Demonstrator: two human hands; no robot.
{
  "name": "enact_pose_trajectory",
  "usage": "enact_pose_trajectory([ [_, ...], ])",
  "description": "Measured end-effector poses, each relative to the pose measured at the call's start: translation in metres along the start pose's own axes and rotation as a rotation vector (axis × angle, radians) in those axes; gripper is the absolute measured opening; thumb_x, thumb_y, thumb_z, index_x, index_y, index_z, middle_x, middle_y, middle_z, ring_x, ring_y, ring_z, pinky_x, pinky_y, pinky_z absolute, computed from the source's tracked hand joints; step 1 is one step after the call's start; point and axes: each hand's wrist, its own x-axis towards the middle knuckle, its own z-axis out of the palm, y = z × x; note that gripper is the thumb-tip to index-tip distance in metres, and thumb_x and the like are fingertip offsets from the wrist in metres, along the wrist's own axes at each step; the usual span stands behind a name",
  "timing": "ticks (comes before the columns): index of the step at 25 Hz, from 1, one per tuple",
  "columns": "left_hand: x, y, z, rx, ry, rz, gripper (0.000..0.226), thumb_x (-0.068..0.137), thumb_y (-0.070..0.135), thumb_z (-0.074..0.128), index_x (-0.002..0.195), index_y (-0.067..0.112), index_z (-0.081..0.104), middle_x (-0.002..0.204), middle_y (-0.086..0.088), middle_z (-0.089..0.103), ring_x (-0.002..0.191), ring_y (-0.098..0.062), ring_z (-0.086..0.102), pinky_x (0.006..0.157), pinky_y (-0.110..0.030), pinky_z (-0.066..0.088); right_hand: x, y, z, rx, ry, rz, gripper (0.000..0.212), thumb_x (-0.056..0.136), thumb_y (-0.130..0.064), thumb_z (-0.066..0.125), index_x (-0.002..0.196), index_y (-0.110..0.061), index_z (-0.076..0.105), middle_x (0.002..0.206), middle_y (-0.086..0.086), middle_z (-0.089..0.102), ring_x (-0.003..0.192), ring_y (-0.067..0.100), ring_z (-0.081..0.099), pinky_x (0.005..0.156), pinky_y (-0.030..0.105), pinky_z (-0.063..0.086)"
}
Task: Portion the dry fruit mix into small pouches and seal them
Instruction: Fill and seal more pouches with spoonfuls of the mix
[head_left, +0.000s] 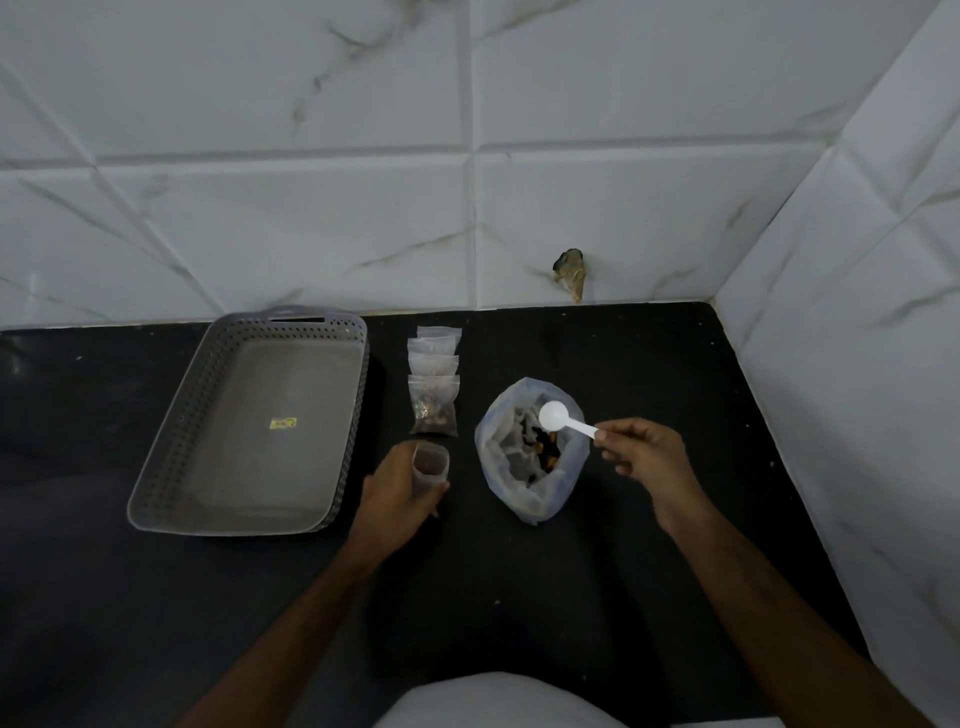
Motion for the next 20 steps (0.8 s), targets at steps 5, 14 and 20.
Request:
enact_pose_trajectory([
  [5,0.003,-0.013,0.003,0.303,-0.141,-0.119,0.067,0.089,0.048,0.066,0.144,0.032,0.032,0.136,0.011,0.058,0.125,-0.015,0.058,0.108,-0.048,0.037,0.018,0.016,0.007,-0.253,0.059,-0.156,0.007,0.091,-0.016,0.072,0.094,-0.023,0.072,0.097,-0.006,0.07,0.092,0.008,0.067,0.073,0.022,0.049],
  [14,0.016,-0.012,0.007,0.501,-0.194,-0.181,0.089,0.082,0.059,0.071,0.152,0.023,0.029,0.15,-0.003,0.041,0.137,-0.025,0.042,0.112,-0.05,0.037,0.038,0.027,0.012,-0.279,0.025,-0.133,0.009,0.092,-0.016,0.071,0.094,-0.024,0.071,0.098,-0.004,0.069,0.092,0.013,0.067,0.08,0.035,0.058],
  [20,0.024,0.028,0.003,0.452,-0.005,0.164,0.074,0.089,0.05,0.067,0.15,0.018,0.039,0.15,-0.005,0.037,0.135,-0.024,0.039,0.108,-0.039,0.038,0.038,0.022,0.013,-0.414,0.033,-0.237,0.008,0.094,-0.013,0.068,0.094,-0.021,0.068,0.09,-0.005,0.069,0.085,0.009,0.066,0.07,0.024,0.052],
])
